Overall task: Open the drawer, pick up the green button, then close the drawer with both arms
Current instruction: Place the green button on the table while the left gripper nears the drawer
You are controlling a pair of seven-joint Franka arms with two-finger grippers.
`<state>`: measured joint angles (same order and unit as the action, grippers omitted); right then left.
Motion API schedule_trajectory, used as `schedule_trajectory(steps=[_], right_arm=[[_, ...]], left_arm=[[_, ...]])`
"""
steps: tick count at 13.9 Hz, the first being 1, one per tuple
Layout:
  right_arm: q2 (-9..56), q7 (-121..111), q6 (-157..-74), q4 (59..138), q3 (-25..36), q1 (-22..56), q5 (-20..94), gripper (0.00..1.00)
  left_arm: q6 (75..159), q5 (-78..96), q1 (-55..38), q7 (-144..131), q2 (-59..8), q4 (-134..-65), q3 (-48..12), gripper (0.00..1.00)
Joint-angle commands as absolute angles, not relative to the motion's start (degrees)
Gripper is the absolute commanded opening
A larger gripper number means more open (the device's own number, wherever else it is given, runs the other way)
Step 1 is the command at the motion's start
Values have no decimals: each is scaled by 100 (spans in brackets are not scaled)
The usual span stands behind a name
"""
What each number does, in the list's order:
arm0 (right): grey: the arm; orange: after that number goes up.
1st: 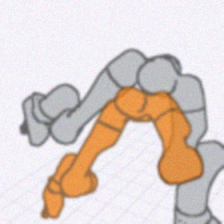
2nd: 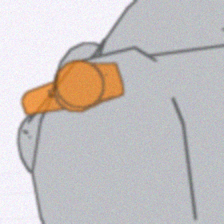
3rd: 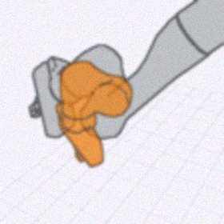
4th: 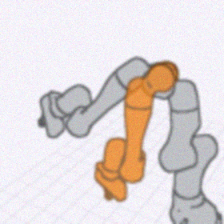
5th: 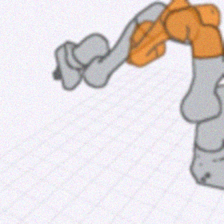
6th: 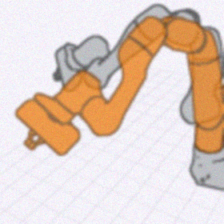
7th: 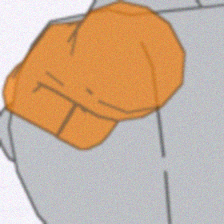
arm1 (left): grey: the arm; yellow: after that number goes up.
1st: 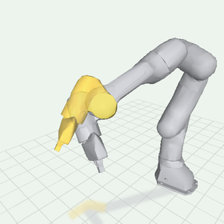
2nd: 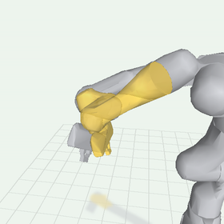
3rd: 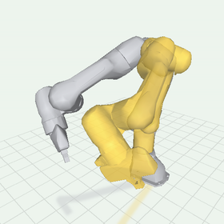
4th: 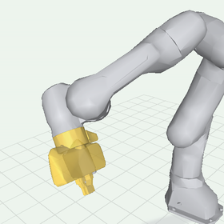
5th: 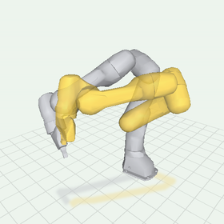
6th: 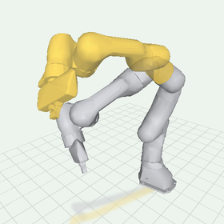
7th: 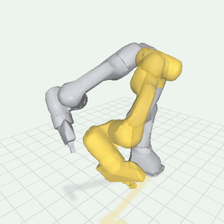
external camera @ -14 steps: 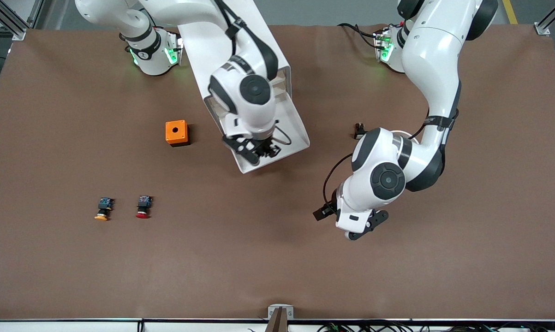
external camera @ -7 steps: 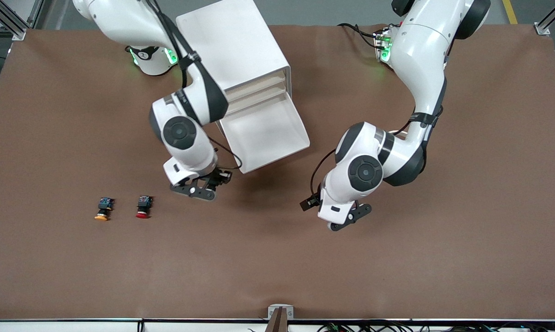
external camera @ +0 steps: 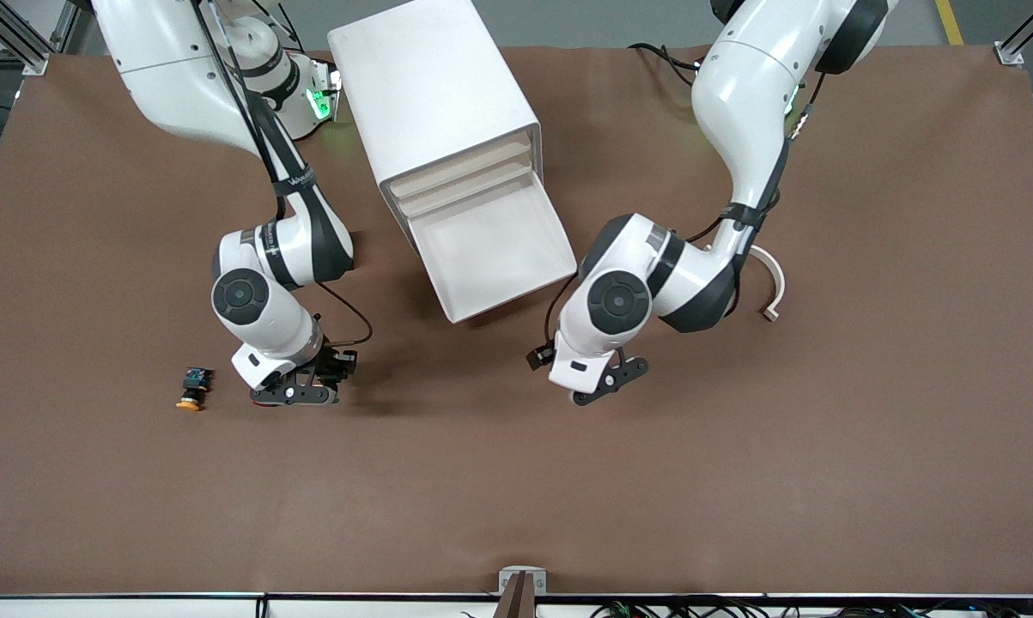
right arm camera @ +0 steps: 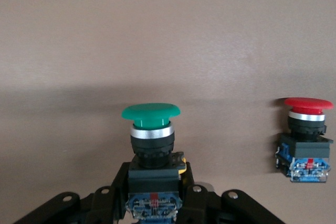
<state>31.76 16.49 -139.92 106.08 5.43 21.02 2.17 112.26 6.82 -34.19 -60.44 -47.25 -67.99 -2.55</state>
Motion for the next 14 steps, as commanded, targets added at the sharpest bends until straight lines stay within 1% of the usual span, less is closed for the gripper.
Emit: schedule_trajectory(steps=[1, 3, 5, 9, 10, 11, 12, 14], right_arm=[[3435, 1600, -14299, 10626, 431, 1908, 185, 0], [3524, 1617, -14326, 10635, 431, 1907, 202, 1], [3524, 1661, -14300, 10652, 422, 1899, 255, 1], [3489, 1696, -14326, 10915, 404, 1907, 281, 2], [3463, 1696, -14291, 10933, 404, 1907, 281, 17], [3454, 1688, -14274, 10925, 404, 1899, 281, 77], [3419, 1679, -14265, 10916, 413, 1898, 273, 100], [3200, 1626, -13959, 10794, 413, 1855, 272, 100]], left_arm=[[11294, 413, -3656, -6293, -4790, -6820, -211, 99], [11338, 335, -3787, -6284, -4851, -6820, -202, 99], [11600, 89, -3937, -6284, -4922, -6820, -211, 99], [11654, 88, -4122, -6293, -4975, -6829, -220, 99], [11646, 97, -4174, -6302, -4983, -6838, -220, 99], [11646, 114, -4227, -6302, -4975, -6881, -220, 99], [11646, 132, -4288, -6302, -4957, -6960, -220, 99], [11654, 149, -4350, -6311, -4966, -7031, -228, 99]])
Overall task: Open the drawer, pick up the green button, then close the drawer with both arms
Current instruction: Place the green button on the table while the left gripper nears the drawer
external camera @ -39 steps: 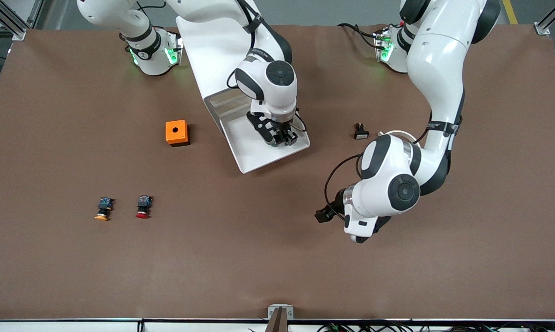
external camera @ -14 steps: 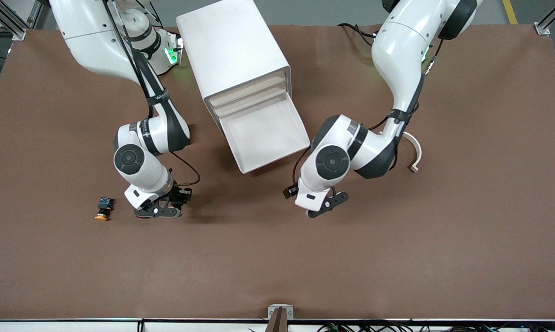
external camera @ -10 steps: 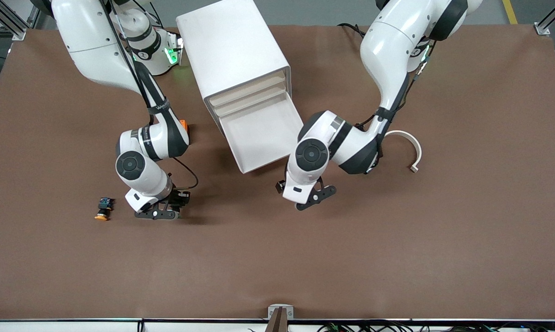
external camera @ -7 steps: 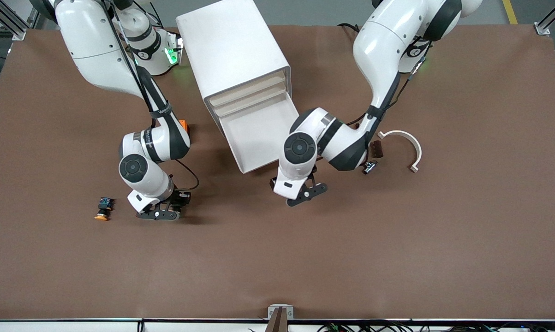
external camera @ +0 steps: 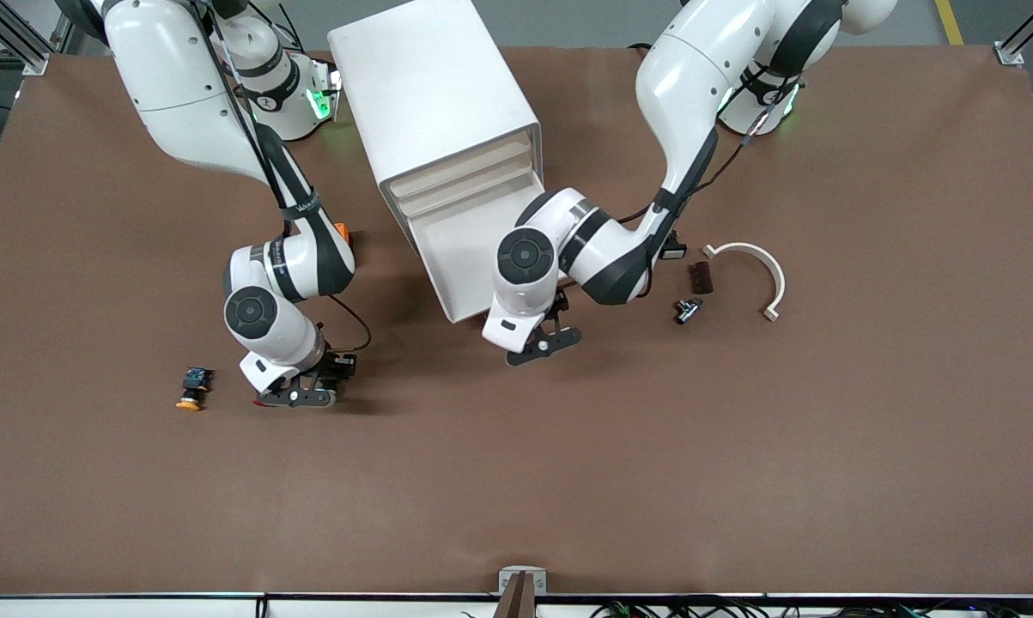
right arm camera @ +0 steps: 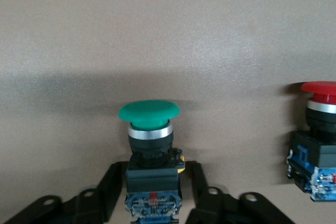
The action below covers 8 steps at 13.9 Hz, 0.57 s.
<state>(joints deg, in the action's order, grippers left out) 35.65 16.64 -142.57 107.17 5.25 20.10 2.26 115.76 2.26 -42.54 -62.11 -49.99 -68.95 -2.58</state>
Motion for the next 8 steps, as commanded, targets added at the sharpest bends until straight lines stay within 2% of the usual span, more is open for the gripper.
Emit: schedule_trajectory(steps=[1, 4, 8], right_arm=[[3060, 1591, -13505, 10619, 413, 1776, 272, 100], [2533, 1250, -12229, 10153, 422, 1487, 264, 100], [1926, 205, -11069, 9783, 448, 924, 194, 100]], left_arm=[[11654, 158, -4429, -6311, -4957, -7075, -237, 99], [11654, 245, -4526, -6319, -4896, -7250, -255, 99], [11619, 676, -4509, -6328, -4755, -7400, -483, 99]])
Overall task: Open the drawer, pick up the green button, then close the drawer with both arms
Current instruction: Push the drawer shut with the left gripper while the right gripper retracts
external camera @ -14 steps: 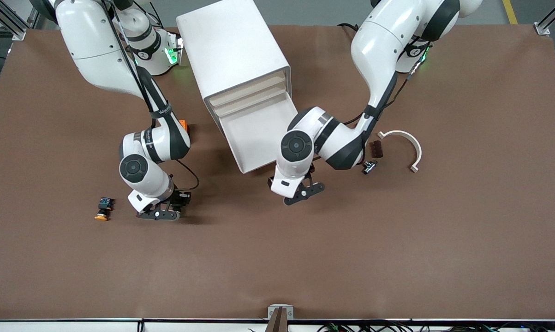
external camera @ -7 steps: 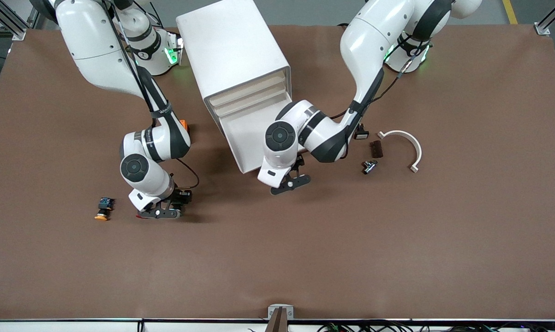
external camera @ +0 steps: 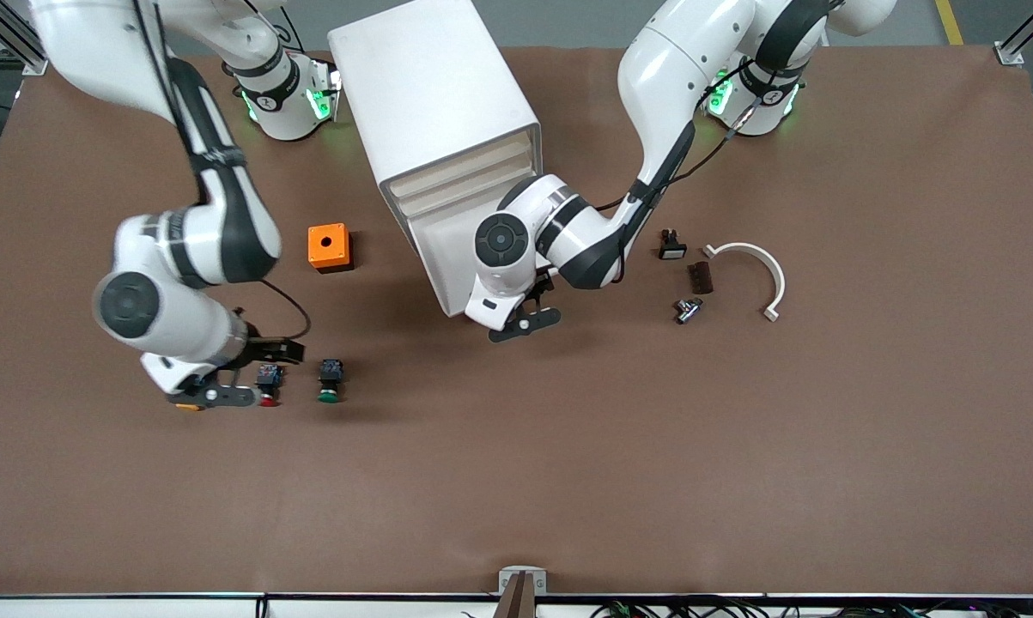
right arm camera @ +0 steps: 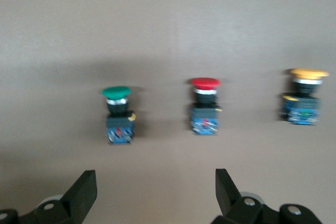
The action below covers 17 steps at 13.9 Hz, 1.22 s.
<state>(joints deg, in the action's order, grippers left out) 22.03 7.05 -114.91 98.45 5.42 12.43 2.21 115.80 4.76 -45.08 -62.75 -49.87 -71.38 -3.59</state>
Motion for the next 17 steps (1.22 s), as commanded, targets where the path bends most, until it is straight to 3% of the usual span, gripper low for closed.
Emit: schedule_trajectory(steps=[1, 11, 17], right_arm=[[1794, 46, -10822, 9704, 448, 775, 185, 100], [300, -88, -9370, 9571, 492, 185, -227, 100], [237, -62, -9255, 9501, 483, 185, -290, 100]], left_arm=[[11610, 799, -4517, -6337, -4737, -7444, -501, 99], [11549, 1547, -4518, -6574, -4658, -7716, -1045, 99], [11549, 2187, -4518, -6566, -4684, -7743, -1142, 99]])
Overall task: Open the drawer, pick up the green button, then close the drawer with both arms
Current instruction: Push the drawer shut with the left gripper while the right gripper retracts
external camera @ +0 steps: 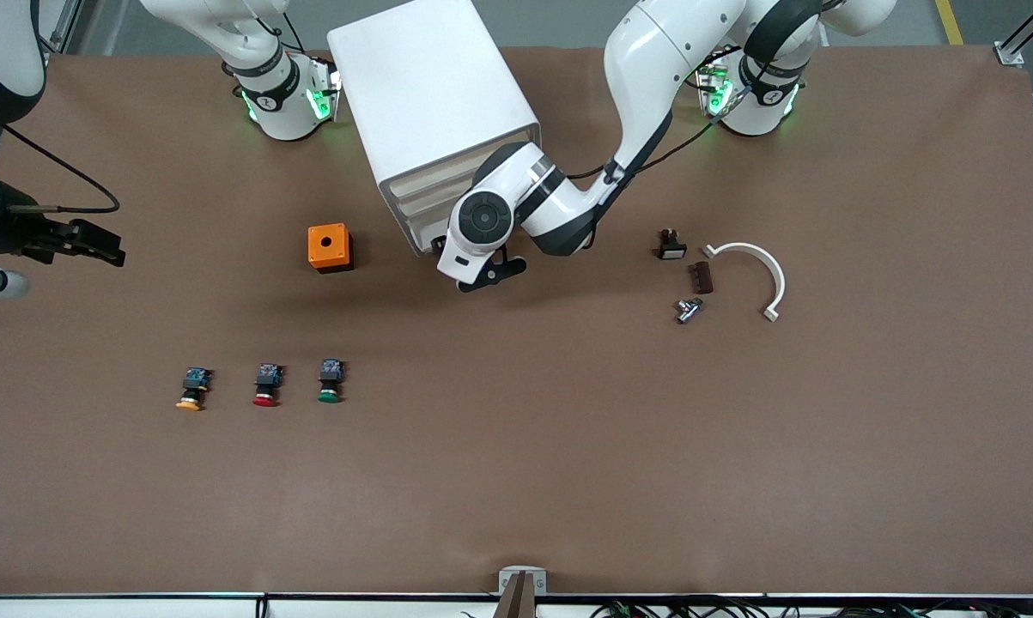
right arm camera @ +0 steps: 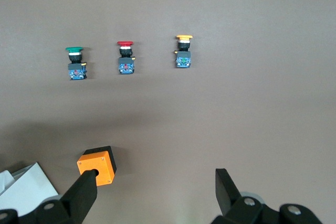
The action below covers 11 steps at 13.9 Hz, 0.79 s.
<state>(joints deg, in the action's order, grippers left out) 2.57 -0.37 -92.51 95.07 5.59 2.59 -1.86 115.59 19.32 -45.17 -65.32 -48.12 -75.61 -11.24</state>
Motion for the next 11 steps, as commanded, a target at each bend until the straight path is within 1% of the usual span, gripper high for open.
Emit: schedule_trajectory(steps=[1, 7, 11], right_arm=[[237, -62, -9237, 9484, 483, 185, -255, 100], [255, -62, -9334, 9369, 483, 193, -211, 100], [272, -62, -9421, 9290, 475, 193, -167, 100]], left_arm=[[11549, 2302, -4526, -6565, -4693, -7743, -1143, 99], [11549, 3058, -4518, -6565, -4711, -7796, -1134, 99], [11549, 3252, -4483, -6530, -4711, -7840, -1134, 99]])
